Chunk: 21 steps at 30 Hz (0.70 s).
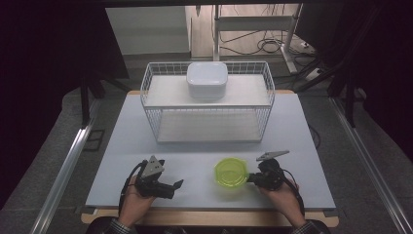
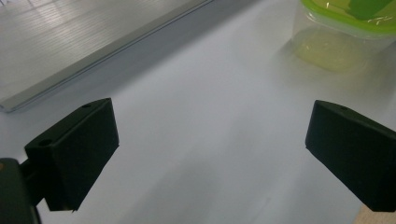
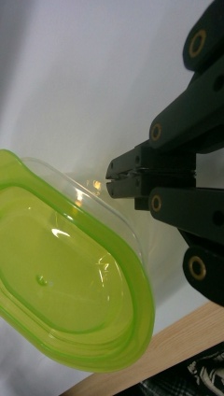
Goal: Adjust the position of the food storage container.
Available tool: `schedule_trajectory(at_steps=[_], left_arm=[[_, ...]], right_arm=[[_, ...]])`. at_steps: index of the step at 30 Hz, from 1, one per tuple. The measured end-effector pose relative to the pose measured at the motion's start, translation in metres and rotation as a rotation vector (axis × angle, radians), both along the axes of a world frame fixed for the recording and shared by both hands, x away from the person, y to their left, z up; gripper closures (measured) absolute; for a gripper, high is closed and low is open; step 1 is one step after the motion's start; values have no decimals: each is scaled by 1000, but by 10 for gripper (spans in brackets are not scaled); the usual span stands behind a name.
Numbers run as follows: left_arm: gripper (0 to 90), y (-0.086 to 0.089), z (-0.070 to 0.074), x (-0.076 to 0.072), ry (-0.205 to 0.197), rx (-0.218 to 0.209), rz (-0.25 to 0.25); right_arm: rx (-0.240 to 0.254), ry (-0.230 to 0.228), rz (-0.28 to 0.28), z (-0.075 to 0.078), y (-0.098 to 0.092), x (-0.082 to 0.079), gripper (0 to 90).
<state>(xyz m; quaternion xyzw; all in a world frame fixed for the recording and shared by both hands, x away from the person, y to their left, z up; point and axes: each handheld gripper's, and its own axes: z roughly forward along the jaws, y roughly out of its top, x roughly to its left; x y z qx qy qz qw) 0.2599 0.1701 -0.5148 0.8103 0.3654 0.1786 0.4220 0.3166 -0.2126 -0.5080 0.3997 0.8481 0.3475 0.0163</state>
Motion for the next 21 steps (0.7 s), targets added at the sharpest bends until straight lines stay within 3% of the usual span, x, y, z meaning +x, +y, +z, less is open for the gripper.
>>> schedule_trajectory(at_steps=[21], left_arm=[[25,3,0,-1,0,-1,6]], right_arm=[[-7,3,97,-6,58,20,892]])
